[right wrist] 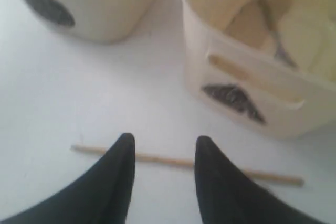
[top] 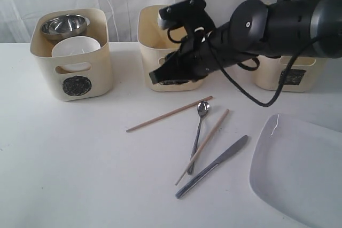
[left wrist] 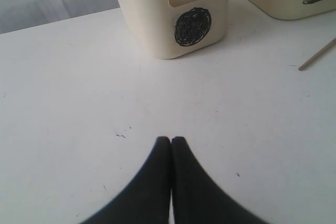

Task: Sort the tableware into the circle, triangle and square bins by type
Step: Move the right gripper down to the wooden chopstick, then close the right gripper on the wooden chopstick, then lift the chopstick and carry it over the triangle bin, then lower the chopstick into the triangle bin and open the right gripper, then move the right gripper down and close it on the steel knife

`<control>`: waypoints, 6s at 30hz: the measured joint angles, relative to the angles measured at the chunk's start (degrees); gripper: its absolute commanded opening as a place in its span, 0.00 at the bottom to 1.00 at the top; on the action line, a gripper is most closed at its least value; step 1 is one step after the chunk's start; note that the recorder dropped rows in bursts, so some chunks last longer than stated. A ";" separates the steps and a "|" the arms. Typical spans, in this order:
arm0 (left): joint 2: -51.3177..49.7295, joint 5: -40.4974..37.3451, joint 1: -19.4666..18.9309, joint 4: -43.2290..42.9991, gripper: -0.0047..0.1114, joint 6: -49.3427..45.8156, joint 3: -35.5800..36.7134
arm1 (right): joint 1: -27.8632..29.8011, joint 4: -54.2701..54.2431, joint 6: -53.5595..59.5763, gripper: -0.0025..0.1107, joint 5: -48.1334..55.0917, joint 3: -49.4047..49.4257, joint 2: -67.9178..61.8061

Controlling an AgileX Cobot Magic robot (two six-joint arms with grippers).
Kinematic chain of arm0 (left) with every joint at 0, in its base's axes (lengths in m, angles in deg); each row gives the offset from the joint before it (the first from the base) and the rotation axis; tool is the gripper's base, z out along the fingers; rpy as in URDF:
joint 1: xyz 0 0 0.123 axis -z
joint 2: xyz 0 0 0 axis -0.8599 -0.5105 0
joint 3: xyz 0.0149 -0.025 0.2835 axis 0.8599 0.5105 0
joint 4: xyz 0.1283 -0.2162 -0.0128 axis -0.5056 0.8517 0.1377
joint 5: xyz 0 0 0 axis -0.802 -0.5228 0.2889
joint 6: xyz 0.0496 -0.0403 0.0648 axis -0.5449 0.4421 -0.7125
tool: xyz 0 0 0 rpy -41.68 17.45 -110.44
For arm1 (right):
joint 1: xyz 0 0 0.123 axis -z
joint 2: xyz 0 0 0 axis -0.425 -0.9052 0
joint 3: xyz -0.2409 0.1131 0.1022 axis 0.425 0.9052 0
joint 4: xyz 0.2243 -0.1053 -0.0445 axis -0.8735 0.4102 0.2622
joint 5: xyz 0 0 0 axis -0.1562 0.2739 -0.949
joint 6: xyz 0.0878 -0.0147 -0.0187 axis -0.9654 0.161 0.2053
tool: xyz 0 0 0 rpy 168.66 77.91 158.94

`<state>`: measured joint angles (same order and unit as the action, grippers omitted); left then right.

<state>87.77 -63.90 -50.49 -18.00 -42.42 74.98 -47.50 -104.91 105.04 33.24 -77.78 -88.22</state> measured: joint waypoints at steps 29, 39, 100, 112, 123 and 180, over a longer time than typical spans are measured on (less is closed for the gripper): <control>0.00 0.00 0.00 0.00 0.04 0.00 0.00 | 0.00 20.27 49.89 0.34 25.87 0.09 -6.39; 0.00 0.00 0.00 0.00 0.04 0.00 0.00 | 0.00 24.13 56.19 0.34 25.87 0.09 -9.12; 0.00 0.00 0.00 0.00 0.04 0.00 0.00 | 2.09 -4.13 15.78 0.02 -14.59 0.09 4.49; 0.00 0.00 0.00 0.00 0.04 0.00 0.00 | 4.28 -0.93 -1.20 0.02 -36.99 0.09 1.95; 0.00 0.00 0.00 0.00 0.04 0.00 0.00 | 4.43 8.48 -12.38 0.02 -42.21 -4.39 -4.04; 0.00 0.00 0.00 0.00 0.04 0.00 0.00 | -4.80 20.31 49.71 0.37 50.32 -7.86 -2.86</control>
<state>87.77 -63.90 -50.49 -18.00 -42.42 74.98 -52.30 -84.60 154.75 83.55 -85.64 -91.08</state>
